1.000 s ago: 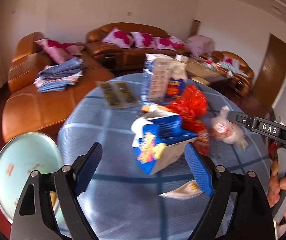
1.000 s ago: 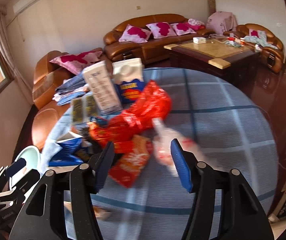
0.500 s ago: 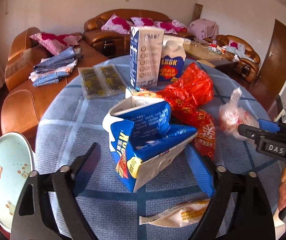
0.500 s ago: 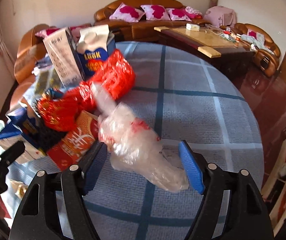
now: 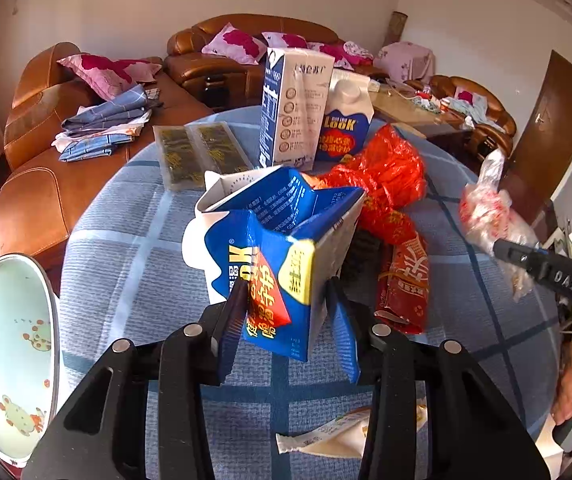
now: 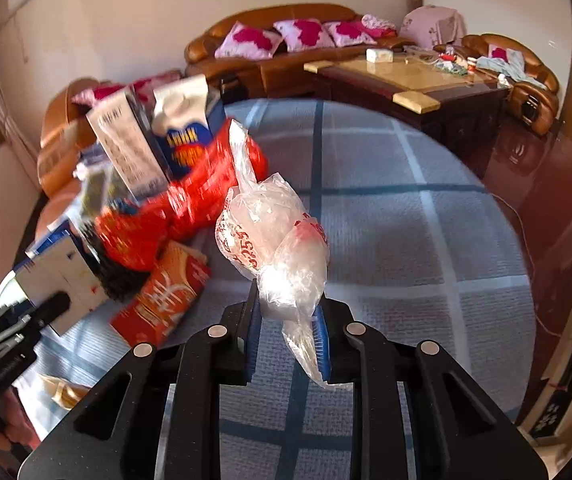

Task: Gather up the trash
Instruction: 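Grasp the blue LOOK milk carton with the left gripper while the right gripper grasps the clear plastic bag, then carry the milk carton and clear plastic bag over the green bin with both grippers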

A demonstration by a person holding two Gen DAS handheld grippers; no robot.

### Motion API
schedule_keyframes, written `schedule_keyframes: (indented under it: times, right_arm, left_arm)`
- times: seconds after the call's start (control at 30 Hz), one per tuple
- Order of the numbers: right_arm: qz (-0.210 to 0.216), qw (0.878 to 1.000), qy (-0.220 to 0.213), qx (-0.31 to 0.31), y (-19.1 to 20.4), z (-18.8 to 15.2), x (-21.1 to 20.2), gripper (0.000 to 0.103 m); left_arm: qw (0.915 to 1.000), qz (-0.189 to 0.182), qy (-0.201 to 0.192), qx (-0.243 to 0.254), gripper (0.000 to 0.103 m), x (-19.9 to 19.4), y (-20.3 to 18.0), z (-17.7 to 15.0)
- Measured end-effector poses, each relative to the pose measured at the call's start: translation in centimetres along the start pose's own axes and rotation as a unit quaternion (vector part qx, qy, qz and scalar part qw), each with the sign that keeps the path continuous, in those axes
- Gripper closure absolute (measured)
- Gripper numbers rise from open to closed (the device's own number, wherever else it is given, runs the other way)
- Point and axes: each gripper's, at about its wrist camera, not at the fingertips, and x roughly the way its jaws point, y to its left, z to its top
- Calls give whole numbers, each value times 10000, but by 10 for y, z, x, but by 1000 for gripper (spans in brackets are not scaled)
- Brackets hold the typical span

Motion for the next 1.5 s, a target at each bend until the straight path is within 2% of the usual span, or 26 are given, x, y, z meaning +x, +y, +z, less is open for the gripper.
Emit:
schedule_keyframes:
  times: [0.17, 0.37, 0.53, 0.7, 0.77, 0.8, 0.93, 1.0, 1.03, 1.07, 1.13, 1.17, 1.23, 1.27, 1.37, 1.4, 1.5]
  right_arm:
    - [176, 9993, -300, 137, 5, 5, -24, 80]
    - [320, 9987, -387, 93, 19, 5, -37, 80]
    - [392, 9984, -415, 53, 28, 4, -42, 80]
    - [463, 9977, -488, 42, 35, 5, -46, 80]
    - [489, 9975, -504, 59, 39, 5, -48, 80]
    - [539, 9973, -500, 71, 41, 6, -48, 80]
    - [668, 9963, -546, -34, 56, 8, -54, 80]
    - [695, 9960, -563, -86, 60, 8, -56, 80]
    - [695, 9959, -564, -105, 61, 7, -57, 80]
    - [691, 9960, -557, -111, 61, 7, -57, 80]
    - [698, 9962, -514, -73, 60, 5, -55, 79]
    - [698, 9963, -493, -50, 59, 5, -54, 79]
    - [707, 9964, -458, -21, 58, 3, -52, 79]
    - [718, 9965, -436, -12, 58, 2, -51, 79]
    - [775, 9962, -391, 15, 59, 2, -49, 79]
    - [780, 9961, -407, 14, 59, 2, -50, 79]
    - [796, 9959, -427, 22, 57, 1, -54, 79]
  left_arm:
    - [9998, -53, -187, -11, 65, -17, 3, 2]
    - [9996, -54, -288, -14, 66, -29, 9, 3]
    - [9992, -211, -336, -84, 66, -42, 14, -1]
    - [9983, -238, -521, -127, 69, -56, 19, 8]
    - [9978, -275, -587, -114, 89, -58, 19, 10]
    - [9973, -366, -625, -141, 103, -61, 19, 13]
    - [9978, -101, -647, -62, 102, -64, 20, 18]
    - [9983, -31, -573, -123, 95, -64, 27, 15]
    - [9984, -48, -529, -183, 78, -65, 31, 13]
    - [9984, -49, -508, -225, 55, -67, 33, 11]
    - [9982, -3, -459, -393, 31, -71, 40, 4]
    - [9980, -52, -429, -468, 23, -72, 42, 2]
    - [9971, -225, -304, -657, 14, -70, 43, -7]
    - [9972, -220, -267, -658, 14, -67, 41, -8]
    - [9995, -126, 44, -290, 14, -44, 25, -11]
    - [9994, -108, 282, -195, 14, -29, 19, -13]
    - [9976, -108, 533, -431, 18, -11, 22, -19]
